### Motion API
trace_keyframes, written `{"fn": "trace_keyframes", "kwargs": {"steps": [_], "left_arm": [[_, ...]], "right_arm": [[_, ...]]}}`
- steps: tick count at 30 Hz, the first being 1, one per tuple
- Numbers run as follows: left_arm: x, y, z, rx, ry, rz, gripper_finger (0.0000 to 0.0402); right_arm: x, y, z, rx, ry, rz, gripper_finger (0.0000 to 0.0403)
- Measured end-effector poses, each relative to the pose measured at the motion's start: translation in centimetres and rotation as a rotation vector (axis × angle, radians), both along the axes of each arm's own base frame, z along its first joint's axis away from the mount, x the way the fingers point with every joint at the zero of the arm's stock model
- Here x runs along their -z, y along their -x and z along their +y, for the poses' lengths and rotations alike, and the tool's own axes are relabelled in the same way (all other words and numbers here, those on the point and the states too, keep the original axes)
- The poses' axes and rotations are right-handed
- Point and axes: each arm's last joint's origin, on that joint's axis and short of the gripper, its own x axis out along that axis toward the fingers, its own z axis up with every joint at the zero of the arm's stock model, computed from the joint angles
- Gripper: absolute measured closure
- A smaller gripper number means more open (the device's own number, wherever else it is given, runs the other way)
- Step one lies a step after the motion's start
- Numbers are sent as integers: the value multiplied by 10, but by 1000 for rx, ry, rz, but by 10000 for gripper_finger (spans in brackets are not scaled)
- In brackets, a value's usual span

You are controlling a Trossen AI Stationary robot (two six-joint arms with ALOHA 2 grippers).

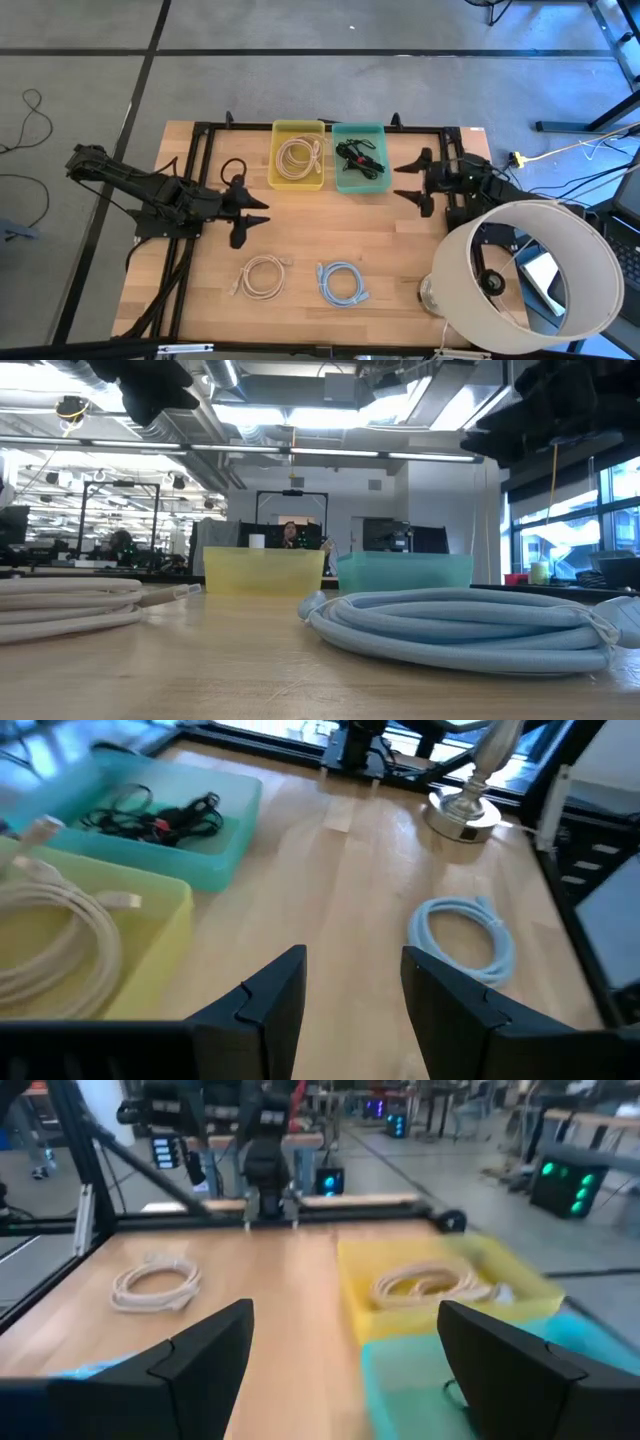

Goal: Pick & Place USB Port
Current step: Put the light brown HDMI cable into the yellow bin

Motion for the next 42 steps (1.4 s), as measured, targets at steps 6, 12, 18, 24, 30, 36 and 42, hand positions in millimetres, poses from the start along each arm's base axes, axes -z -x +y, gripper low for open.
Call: {"fn": "trace_keyframes", "kwargs": {"steps": [6, 12, 18, 24, 30, 36, 42], "left_arm": [[9, 1, 1, -44, -8, 84, 243], [33, 2, -1, -101, 130, 313, 243], [52, -10, -9, -77, 223, 469, 243], [83, -24, -22, -28, 218, 664, 243], [109, -36, -32, -11, 224, 785, 243], [118, -46, -41, 42, 324, 788, 243], [116, -47, -43, 58, 365, 774, 243]], "right_arm": [[33, -1, 4, 17, -23, 8, 82], [55, 1, 4, 84, -27, 4, 82], [62, 2, 5, 86, -55, 61, 82], [68, 3, 8, 54, -83, 120, 82], [69, 2, 10, 57, -79, 128, 82], [77, 5, 11, 60, -102, 215, 82], [84, 8, 11, 88, -115, 297, 82]]}}
